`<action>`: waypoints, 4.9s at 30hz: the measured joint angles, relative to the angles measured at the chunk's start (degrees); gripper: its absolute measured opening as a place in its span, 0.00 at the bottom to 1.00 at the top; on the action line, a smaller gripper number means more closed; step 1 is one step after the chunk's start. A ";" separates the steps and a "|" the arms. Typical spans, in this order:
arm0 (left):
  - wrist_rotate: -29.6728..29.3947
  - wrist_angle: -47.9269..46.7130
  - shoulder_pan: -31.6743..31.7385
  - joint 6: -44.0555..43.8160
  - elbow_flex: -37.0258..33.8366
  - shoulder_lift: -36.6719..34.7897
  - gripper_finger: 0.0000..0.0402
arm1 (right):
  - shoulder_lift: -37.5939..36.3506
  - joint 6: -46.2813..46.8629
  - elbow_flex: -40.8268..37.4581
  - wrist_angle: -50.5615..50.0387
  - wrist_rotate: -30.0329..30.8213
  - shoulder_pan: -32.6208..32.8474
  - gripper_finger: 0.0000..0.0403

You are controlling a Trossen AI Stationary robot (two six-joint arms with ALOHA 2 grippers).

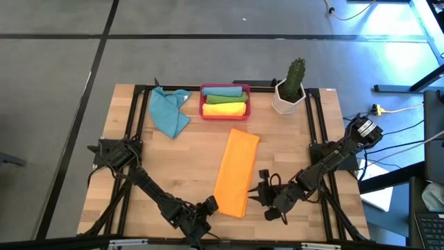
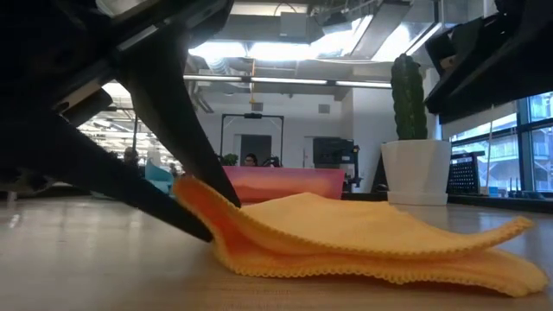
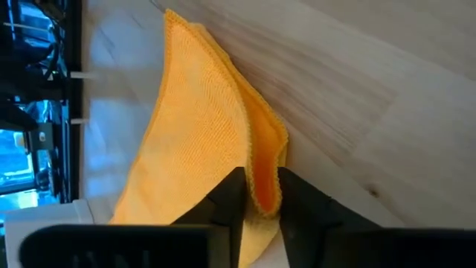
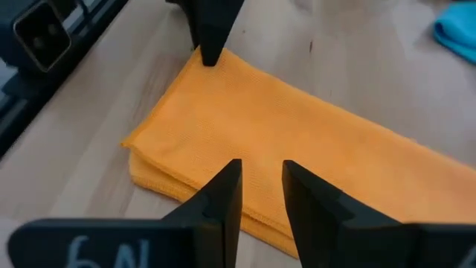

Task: Roll microfiber towels into tight, uniform cylinder then place into a basket
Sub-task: Roll the orange towel

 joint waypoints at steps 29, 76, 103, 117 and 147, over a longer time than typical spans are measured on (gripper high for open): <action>16.34 -2.10 10.18 -22.27 2.72 -9.16 0.00 | 3.02 -6.16 0.09 8.39 -4.97 3.68 0.65; 21.19 -4.54 18.77 -29.01 2.74 -9.40 0.00 | 20.39 34.52 31.39 -42.10 -1.35 0.64 0.41; 17.51 -19.67 3.88 -38.70 12.77 -9.46 0.00 | 20.31 22.61 44.34 -38.90 -11.22 4.97 0.01; 11.97 -32.51 12.26 -31.33 16.54 -11.95 0.00 | 17.26 22.29 43.13 -49.94 -6.07 1.87 0.01; 37.47 -14.21 42.49 -16.42 4.68 -12.63 0.00 | -10.91 28.33 -8.03 -16.97 -6.39 -18.04 0.01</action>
